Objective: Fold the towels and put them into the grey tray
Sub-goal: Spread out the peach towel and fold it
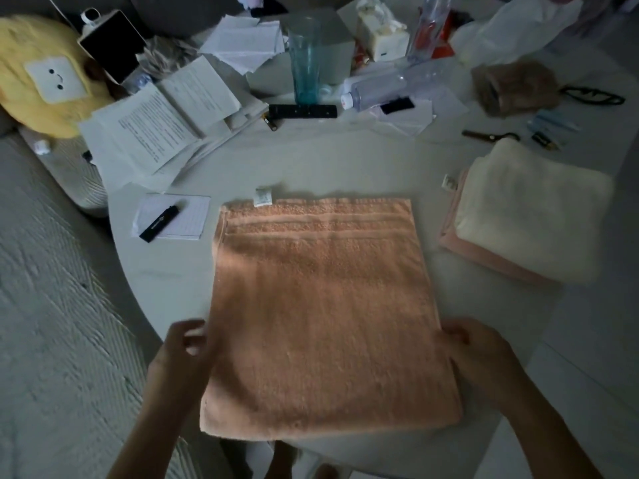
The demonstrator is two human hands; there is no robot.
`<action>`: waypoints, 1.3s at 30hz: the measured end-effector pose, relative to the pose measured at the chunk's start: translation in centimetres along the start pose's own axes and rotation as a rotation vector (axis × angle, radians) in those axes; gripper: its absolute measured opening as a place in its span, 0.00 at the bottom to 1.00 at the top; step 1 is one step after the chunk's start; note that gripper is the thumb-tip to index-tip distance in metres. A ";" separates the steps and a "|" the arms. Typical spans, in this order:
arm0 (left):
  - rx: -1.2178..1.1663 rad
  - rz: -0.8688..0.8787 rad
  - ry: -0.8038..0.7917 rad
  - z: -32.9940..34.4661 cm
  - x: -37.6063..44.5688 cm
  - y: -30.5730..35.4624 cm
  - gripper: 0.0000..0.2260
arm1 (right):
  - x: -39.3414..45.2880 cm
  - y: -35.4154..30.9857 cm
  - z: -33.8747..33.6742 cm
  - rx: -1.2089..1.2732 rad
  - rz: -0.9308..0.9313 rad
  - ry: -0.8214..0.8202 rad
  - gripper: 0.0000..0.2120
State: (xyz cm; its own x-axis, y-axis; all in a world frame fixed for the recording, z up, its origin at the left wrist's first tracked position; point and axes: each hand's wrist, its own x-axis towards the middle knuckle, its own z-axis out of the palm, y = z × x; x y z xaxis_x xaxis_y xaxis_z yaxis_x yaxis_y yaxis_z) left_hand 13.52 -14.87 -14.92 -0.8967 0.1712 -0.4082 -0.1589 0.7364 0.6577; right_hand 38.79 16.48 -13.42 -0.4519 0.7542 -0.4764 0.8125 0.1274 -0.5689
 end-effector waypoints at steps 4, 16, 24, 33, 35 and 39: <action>-0.172 -0.016 -0.015 1.1 4.9 5.1 0.21 | 3.2 -4.1 -0.1 0.454 0.043 -0.054 0.13; -0.364 0.020 -0.480 -0.1 15.3 10.2 0.19 | 12.2 -8.0 0.6 0.497 0.110 -0.081 0.27; -0.358 -0.067 -0.696 -0.1 18.1 11.9 0.23 | 15.6 -10.7 1.5 0.590 0.146 -0.114 0.22; -0.795 0.302 -0.779 0.1 21.9 13.0 0.16 | 16.7 -13.8 -0.3 0.600 -0.261 0.141 0.08; -0.717 0.294 -0.668 0.6 22.7 13.3 0.15 | 17.8 -13.7 -0.1 0.554 -0.241 0.165 0.08; -0.356 0.190 -0.405 1.3 24.4 14.4 0.12 | 20.2 -13.8 0.6 0.322 -0.079 0.152 0.06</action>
State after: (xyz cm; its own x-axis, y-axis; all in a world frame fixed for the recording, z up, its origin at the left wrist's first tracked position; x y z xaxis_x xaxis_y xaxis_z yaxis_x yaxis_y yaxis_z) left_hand -10.12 0.78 -16.25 -0.7045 0.5680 -0.4256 -0.2023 0.4140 0.8875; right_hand 18.22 29.60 -15.65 -0.4287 0.8405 -0.3313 0.6091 -0.0020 -0.7931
